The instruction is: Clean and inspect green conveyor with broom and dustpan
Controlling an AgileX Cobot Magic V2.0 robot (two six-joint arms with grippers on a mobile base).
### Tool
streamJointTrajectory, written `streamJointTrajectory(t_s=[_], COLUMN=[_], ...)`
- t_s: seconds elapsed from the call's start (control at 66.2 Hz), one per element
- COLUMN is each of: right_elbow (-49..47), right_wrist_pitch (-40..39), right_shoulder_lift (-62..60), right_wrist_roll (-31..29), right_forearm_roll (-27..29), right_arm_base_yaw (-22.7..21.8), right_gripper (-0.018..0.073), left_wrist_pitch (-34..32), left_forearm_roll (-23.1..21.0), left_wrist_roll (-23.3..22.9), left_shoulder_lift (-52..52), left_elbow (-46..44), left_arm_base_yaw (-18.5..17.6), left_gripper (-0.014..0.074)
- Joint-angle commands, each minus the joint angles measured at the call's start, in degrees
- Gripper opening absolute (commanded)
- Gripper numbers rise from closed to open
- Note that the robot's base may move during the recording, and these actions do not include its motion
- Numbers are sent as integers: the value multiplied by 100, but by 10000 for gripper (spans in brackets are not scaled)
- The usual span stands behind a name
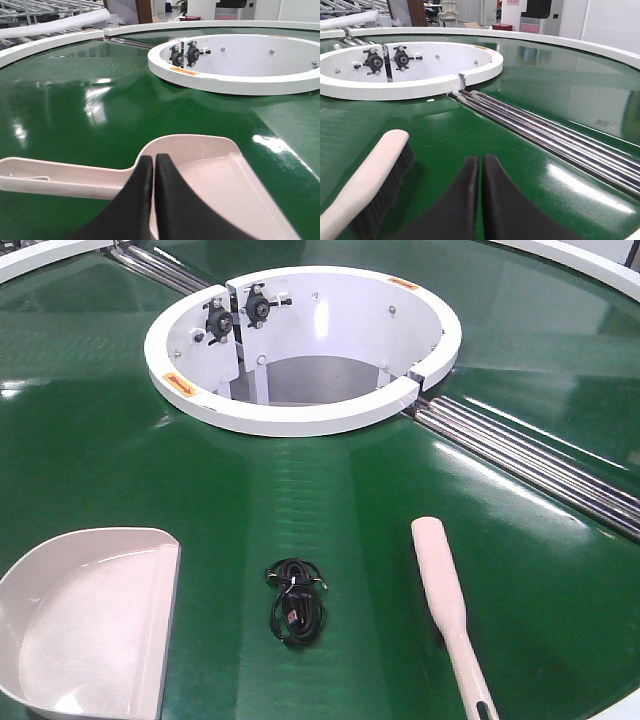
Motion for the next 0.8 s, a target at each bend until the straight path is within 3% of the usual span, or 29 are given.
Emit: streamJointTrajectory(t_s=[0.0, 0.332, 0.408, 0.589, 0.68, 0.786], right_elbow=[70, 70, 70, 57, -82, -364], right_wrist_pitch=[-435, -530, -964, -2463, -2429, -2210], right_shoulder_lift=[-53, -53, -53, -53, -53, -29], right_wrist_roll=[-18, -18, 19, 181, 181, 181], right_forearm_roll=[-63, -63, -51, 43, 43, 3], right_arm_base_yaw=[-33, -33, -33, -48, -48, -48], right_gripper=[-6, -6, -6, -6, -6, -6], left_wrist_pitch=[-406, -514, -815, -1981, -2466, -2803], left_forearm_roll=[-9, -16, -86, -839, -1085, -1069], left_wrist_roll=[-45, -45, -50, -50, -50, -50], left_shoulder_lift=[-82, -82, -82, -82, -82, -82], left_elbow=[132, 132, 132, 123, 123, 70], left_arm_base_yaw=[0, 0, 0, 0, 0, 0], left_gripper=[-22, -23, -23, -23, -23, -23])
